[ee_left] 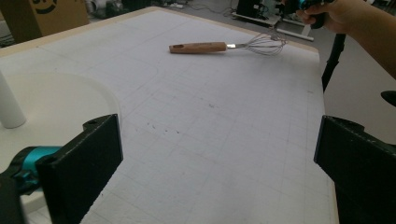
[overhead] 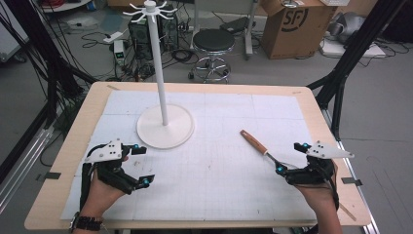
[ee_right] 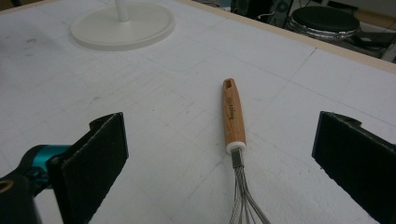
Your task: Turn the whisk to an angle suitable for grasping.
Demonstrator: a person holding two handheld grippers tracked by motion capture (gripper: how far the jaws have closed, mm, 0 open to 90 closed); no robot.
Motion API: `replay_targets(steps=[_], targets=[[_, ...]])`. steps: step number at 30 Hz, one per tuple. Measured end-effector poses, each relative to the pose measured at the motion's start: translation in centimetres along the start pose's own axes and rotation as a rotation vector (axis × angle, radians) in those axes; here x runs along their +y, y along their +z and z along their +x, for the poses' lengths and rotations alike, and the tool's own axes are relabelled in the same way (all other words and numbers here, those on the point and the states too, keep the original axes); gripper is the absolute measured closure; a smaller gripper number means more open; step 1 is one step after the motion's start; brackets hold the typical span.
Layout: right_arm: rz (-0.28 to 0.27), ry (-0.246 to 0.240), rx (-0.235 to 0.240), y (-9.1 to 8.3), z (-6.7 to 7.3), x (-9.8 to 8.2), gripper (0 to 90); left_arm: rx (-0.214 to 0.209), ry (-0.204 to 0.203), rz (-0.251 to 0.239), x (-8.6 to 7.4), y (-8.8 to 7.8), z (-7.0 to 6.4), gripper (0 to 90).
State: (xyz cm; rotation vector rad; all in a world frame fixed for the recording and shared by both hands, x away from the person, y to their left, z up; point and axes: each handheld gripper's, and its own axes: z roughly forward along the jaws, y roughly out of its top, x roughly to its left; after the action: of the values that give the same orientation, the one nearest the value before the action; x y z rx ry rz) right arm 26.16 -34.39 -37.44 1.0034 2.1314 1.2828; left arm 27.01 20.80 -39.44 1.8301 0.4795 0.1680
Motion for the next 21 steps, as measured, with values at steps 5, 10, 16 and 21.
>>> replay_targets(steps=[5, 10, 16, 21], targets=[[0.001, 0.005, -0.009, -0.14, -0.06, 0.05, 2.2, 0.003, 0.0, 0.002, 0.0, -0.02, -0.08, 1.7], [0.009, 0.005, -0.016, -0.13, -0.08, 0.01, 2.3, -0.004, 0.004, 0.002, 0.02, -0.01, -0.14, 1.8], [0.02, -0.006, -0.02, -0.01, 0.09, 0.12, 2.3, 0.005, 0.003, 0.012, -0.01, 0.05, -0.08, 1.7], [0.032, -0.013, -0.018, 0.37, 0.21, 0.18, 2.3, 0.004, 0.003, 0.005, 0.01, -0.12, -0.04, 1.7]])
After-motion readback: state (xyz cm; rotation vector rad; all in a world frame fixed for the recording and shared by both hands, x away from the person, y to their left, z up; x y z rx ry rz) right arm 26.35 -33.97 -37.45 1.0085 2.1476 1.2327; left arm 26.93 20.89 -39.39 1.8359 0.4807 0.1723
